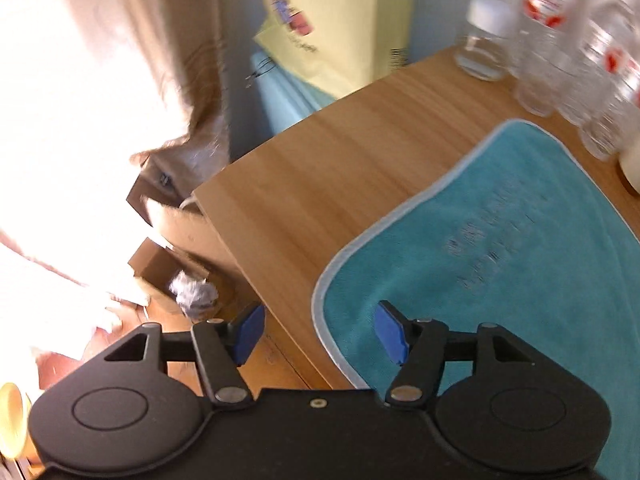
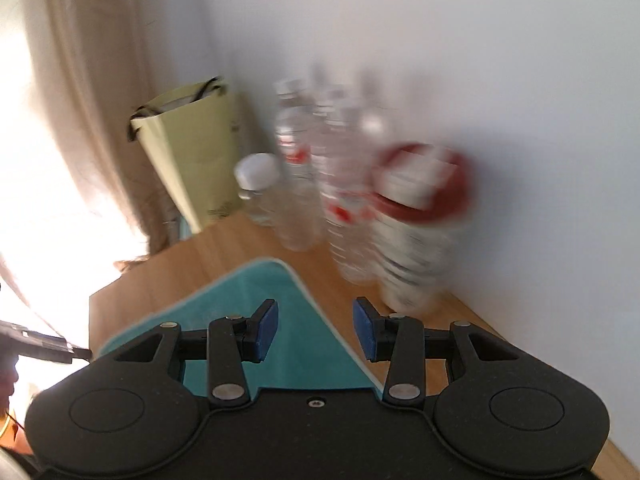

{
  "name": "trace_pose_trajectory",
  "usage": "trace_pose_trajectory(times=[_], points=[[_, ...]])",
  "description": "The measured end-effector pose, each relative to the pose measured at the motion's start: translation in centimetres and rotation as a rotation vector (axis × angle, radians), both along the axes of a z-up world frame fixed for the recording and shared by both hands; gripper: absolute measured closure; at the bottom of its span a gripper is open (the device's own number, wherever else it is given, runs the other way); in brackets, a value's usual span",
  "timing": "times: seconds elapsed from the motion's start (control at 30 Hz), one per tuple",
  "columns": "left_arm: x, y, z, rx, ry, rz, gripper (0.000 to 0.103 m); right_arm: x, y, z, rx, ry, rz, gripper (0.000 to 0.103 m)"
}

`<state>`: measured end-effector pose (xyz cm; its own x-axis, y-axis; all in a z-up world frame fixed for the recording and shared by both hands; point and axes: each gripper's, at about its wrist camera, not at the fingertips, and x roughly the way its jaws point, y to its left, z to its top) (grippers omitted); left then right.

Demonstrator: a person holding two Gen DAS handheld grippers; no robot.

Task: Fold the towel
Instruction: 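Move both open grippers to the white-piped towel edge near the bottles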

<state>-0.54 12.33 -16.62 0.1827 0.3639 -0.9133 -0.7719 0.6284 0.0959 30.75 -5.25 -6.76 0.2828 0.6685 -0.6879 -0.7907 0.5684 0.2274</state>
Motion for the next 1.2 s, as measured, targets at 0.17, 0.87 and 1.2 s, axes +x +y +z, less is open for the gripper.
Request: trace_pose_trajectory(times=[0.17, 0.87, 1.2], points=[[0.5, 1.0, -1.2, 0.002, 0.009, 0.030, 0.036, -0.1, 8.6, -3.2, -0.069, -0.002, 0.114, 0.057], [1.9, 4.6, -3.9, -0.050, -0.009, 0.161, 0.036, 1.2, 19.0, -10.6, -0.185, -0.037, 0.143, 0.057], [1.9, 4.3, -3.9, -0.056, -0.044, 0.190, 0.051, 1.5, 19.5, -11.6, -0.229, -0.023, 0.159, 0.057]])
